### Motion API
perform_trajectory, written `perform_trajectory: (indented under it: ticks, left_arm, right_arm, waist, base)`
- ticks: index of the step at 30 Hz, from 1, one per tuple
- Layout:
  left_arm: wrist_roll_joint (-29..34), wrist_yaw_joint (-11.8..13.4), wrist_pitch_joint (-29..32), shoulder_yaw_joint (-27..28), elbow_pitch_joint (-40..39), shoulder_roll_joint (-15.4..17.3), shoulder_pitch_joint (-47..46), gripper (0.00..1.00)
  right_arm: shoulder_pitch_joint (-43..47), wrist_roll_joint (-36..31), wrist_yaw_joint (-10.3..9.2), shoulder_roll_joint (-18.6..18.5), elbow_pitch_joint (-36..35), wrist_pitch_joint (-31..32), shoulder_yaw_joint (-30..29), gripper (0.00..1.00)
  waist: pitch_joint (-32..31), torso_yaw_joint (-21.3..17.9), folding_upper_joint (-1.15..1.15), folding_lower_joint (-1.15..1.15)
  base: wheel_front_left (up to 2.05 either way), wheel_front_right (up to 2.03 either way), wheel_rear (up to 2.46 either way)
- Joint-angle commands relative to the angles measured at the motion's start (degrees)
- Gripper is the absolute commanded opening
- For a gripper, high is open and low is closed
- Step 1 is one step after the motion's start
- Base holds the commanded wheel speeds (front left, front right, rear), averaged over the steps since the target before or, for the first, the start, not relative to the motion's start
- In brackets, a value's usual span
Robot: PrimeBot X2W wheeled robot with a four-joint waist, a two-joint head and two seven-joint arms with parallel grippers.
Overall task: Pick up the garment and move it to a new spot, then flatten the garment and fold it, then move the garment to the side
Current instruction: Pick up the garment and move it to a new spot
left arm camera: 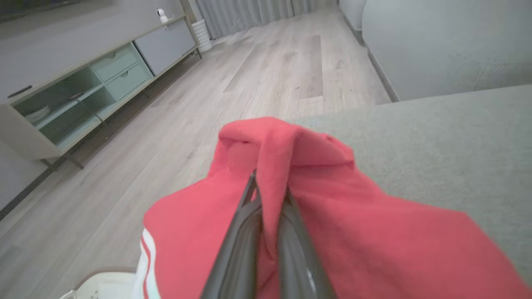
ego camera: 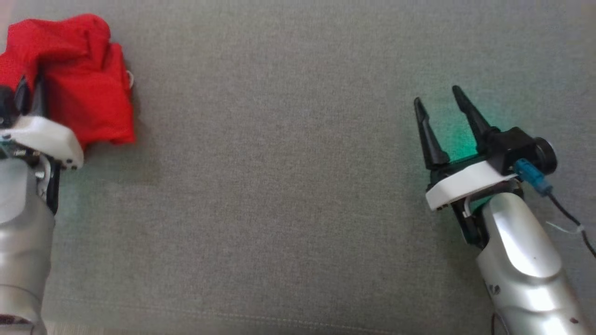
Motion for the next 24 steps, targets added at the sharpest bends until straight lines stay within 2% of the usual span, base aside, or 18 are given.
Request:
perform_trajectory:
  ticks: [1,8,10,11,18,24]
  left_arm:
    - [0.5,-0.1,-0.9,0.5,-3.1,2.9,-4.0,0.0]
    - [1.0,-1.4,-1.2,-2.5,-12.6,-1.5,-5.9,0.0]
    - [0.4,-1.7,-1.2,-3.7,-15.5,-3.8,-5.4,0.0]
    - [-0.4,-1.9,-1.2,-4.9,-17.7,-5.9,-4.8,0.0]
    - [-3.2,-2.1,-1.2,-10.0,-23.0,-13.8,-1.7,0.0]
    - [-6.0,-2.1,-1.2,-13.7,-24.8,-17.7,3.6,0.0]
  right_arm:
    - [0.9,0.1,-0.03,0.7,-2.2,-0.6,0.1,1.0]
    - [3.7,0.5,-0.03,2.3,-3.3,-0.6,-3.2,1.0]
    - [4.5,1.3,-0.03,2.8,-3.6,-0.6,-3.8,1.0]
    - [5.2,2.0,-0.03,3.1,-3.9,-0.6,-4.4,1.0]
    - [6.3,6.1,-0.03,3.5,-3.9,-0.6,-4.4,1.0]
    - [7.1,5.8,-0.03,3.5,-3.8,-0.6,-3.7,1.0]
  waist:
    - [-1.9,-0.2,0.0,0.01]
    - [-6.8,-2.6,0.0,0.01]
    - [-8.1,-4.4,0.0,0.01]
    - [-9.2,-6.5,0.0,0.01]
    - [-10.4,-15.1,0.0,0.01]
    - [-10.9,-20.0,0.0,0.01]
  base:
    - [0.0,0.0,0.0]
    - [0.0,0.0,0.0]
    - [0.0,0.0,0.0]
    - [0.0,0.0,0.0]
    - [0.0,0.0,0.0]
    - [0.0,0.0,0.0]
